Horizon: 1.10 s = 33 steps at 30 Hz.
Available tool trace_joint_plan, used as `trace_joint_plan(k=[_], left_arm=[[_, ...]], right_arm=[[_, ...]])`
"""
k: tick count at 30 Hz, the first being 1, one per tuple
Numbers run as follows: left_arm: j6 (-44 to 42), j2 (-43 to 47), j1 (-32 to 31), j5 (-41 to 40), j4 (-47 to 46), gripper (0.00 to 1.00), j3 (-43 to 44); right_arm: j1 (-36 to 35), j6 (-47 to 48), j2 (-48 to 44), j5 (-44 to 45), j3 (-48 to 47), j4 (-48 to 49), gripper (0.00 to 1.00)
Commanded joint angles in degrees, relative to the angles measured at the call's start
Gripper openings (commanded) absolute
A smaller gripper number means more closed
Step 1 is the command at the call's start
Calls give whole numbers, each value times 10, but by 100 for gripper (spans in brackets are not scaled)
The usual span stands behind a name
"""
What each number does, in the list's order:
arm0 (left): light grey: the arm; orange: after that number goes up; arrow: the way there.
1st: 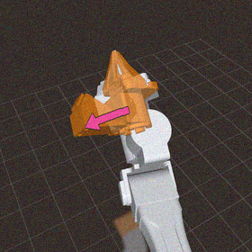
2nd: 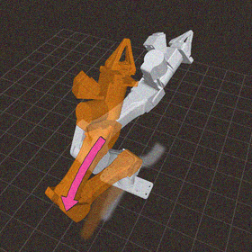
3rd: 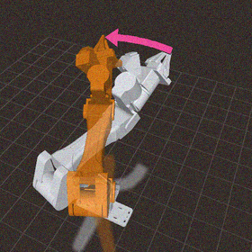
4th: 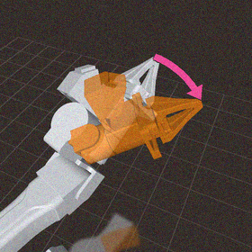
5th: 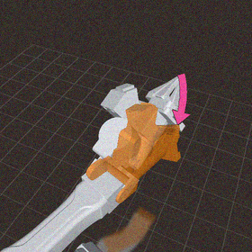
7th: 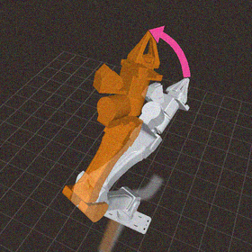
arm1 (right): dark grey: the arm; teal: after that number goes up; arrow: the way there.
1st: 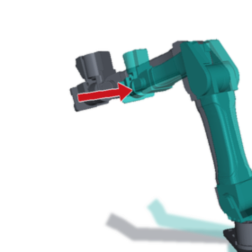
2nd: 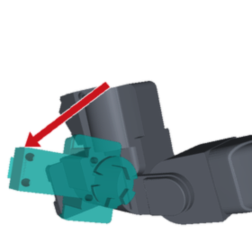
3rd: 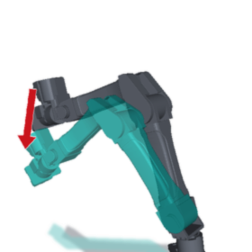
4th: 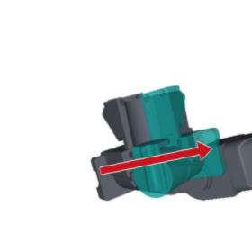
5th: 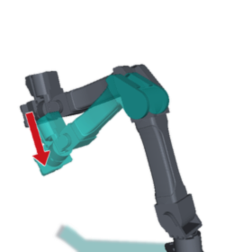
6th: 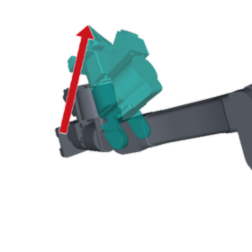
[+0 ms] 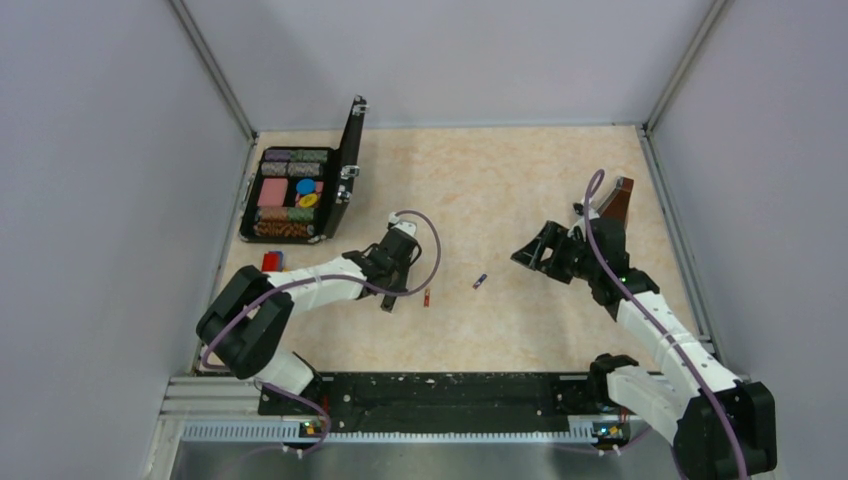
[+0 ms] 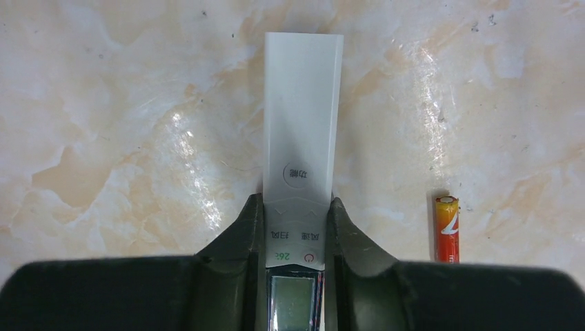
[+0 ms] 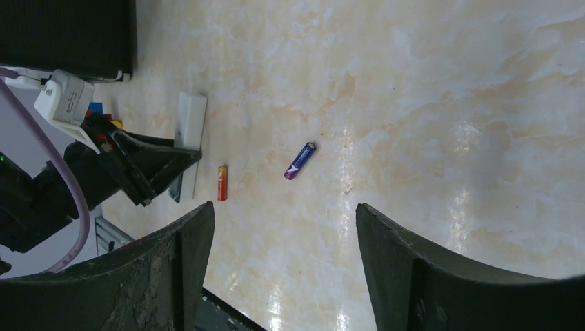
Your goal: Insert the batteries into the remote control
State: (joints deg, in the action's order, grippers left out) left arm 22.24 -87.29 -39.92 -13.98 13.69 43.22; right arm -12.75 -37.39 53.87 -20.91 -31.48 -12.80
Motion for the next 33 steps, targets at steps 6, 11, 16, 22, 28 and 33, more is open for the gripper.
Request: trace_joint_plan(k=[6, 11, 16, 22, 28, 33], left_arm=[[-21, 69, -3, 97, 63, 0, 82], [-31, 120, -2, 231, 79, 0, 132], [11, 137, -2, 421, 57, 0, 179], [124, 161, -2, 548, -61, 0, 200], [221, 176, -2, 602, -176, 0, 203], [255, 167, -2, 627, -211, 0, 214]], right_arm=[[-11, 27, 4, -74, -35, 18, 72], [-38, 45, 17, -141, -85, 40, 73], [-123, 49, 34, -151, -151, 73, 78], [-151, -36, 37, -146, -168, 156, 82], [-151, -128, 11, -132, -157, 211, 80], [-151, -192, 11, -130, -157, 251, 69]])
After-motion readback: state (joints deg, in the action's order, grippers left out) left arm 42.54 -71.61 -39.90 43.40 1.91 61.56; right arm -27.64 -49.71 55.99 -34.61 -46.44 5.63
